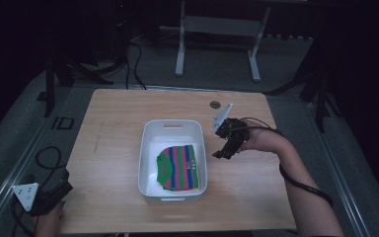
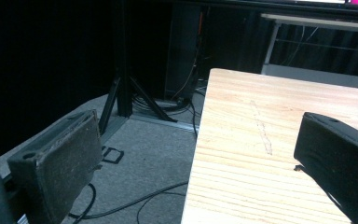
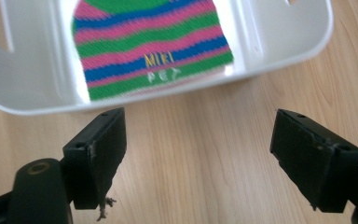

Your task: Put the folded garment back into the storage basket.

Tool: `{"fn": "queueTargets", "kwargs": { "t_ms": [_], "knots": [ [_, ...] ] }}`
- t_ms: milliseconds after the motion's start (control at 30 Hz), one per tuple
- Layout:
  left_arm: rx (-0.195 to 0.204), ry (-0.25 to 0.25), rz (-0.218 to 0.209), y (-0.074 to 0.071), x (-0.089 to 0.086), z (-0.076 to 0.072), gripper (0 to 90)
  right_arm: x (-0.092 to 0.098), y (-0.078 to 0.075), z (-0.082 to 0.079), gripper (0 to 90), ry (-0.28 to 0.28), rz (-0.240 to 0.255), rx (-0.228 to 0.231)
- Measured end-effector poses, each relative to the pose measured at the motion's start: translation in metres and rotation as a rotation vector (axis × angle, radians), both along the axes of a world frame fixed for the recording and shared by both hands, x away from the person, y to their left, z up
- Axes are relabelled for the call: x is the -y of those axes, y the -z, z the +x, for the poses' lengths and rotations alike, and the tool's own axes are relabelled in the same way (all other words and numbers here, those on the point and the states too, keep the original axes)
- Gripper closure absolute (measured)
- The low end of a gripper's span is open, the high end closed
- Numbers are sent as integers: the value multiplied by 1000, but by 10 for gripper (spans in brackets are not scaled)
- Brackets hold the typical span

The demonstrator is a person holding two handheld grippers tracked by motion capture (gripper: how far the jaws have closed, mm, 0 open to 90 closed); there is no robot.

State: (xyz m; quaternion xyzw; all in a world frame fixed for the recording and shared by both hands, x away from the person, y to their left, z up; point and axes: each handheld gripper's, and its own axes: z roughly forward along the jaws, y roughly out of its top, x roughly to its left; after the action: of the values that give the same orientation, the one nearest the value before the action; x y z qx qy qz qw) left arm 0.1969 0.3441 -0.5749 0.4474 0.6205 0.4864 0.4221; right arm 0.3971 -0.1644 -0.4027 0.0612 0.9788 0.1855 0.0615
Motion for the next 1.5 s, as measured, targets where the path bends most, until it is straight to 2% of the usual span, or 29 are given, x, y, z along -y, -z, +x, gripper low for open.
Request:
{"fn": "queueTargets", "kwargs": {
  "t_ms": [100, 300, 400, 467, 500, 667, 700, 867, 933, 967, 1033, 1133, 1367, 1500],
  "knots": [
    [-4, 1, 4, 0, 0, 0, 14, 13, 4, 1, 183, 35, 10, 27],
    [-2, 0, 1, 0, 0, 0, 14, 40, 14, 4, 173, 87, 21, 17],
    [-2, 0, 1, 0, 0, 0, 14, 55, 20, 4, 132, 105, 29, 12],
    [-2, 0, 1, 0, 0, 0, 14, 65, 24, 4, 132, 126, 52, 0],
    [-2, 0, 1, 0, 0, 0, 14, 75, 31, 3, 132, 149, 81, -8],
    [-3, -1, 3, 0, 0, 0, 14, 90, 44, 2, 123, 191, 98, 2],
    [-2, -1, 2, 0, 0, 0, 14, 92, 48, 1, 122, 200, 104, 23],
    [-3, -1, 0, 0, 0, 0, 14, 108, 64, -1, 122, 283, 185, 80],
    [-4, -1, 0, 0, 0, 0, 14, 115, 72, -1, 122, 313, 217, 81],
    [-3, -1, 0, 0, 0, 0, 14, 122, 80, -1, 122, 351, 249, 85],
    [-2, -1, 2, 0, 0, 0, 14, 126, 85, -1, 122, 369, 256, 80],
    [-1, -2, 1, 0, 0, 0, 14, 138, 101, 0, 122, 434, 255, 117],
    [-4, -2, 0, 0, 0, 0, 14, 165, 121, -5, 127, 575, 345, 143],
    [-4, -3, 0, 0, 0, 0, 14, 180, 131, -12, 130, 637, 392, 135]
  ]
}}
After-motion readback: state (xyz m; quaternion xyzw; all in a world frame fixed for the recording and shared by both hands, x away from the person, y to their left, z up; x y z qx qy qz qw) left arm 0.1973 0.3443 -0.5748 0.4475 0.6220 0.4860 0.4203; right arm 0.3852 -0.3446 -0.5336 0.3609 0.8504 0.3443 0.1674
